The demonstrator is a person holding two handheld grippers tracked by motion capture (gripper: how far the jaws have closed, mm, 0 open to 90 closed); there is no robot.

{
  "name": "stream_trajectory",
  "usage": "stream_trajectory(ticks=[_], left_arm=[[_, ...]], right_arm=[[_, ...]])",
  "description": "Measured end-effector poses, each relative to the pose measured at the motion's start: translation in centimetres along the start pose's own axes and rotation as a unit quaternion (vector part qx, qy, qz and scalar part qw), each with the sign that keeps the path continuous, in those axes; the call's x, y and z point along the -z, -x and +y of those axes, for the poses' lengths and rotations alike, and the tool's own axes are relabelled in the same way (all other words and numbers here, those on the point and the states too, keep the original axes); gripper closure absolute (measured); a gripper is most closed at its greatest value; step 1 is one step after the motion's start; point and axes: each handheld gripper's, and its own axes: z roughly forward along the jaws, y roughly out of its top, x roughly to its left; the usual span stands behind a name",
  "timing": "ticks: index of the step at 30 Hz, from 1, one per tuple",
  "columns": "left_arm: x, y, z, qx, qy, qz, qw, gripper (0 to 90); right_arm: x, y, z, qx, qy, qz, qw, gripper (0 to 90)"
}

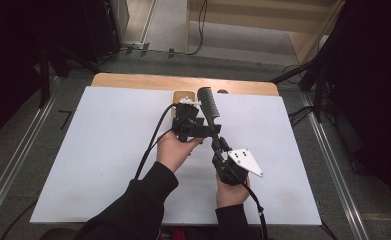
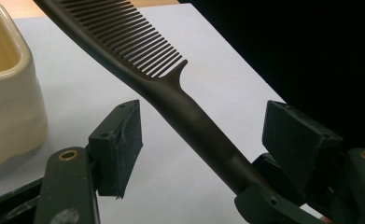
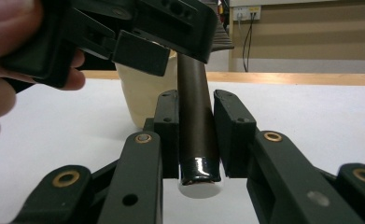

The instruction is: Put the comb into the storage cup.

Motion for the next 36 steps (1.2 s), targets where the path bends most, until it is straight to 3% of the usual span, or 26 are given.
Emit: stream_trajectory(ticks=[6, 18, 22, 27, 36], left_arm=[[-0.3, -0.1, 0.0, 0.007, 0.003, 0.002, 1.0000, 31.9], [-0.9, -0.3, -0.1, 0.041, -0.005, -0.014, 0.9990, 36.7], [-1.2, -0.3, -0.2, 0.049, -0.011, -0.008, 0.9987, 42.7], [-1.2, -0.2, -0.3, 0.043, -0.010, 0.002, 0.9990, 50.9], [-1.0, -0.6, -0.5, 0.070, -0.006, -0.020, 0.9973, 56.8]], right_arm=[[0.1, -0.3, 0.0, -0.001, 0.006, -0.003, 1.0000, 70.5], [0.1, -0.5, 0.1, 0.000, 0.013, -0.001, 0.9999, 70.5], [0.1, -0.6, 0.1, -0.001, 0.014, 0.000, 0.9999, 70.5], [0.1, -0.7, 0.0, 0.002, 0.016, 0.002, 0.9999, 70.5], [0.0, -0.8, -0.1, 0.001, 0.015, 0.000, 0.9999, 70.4]])
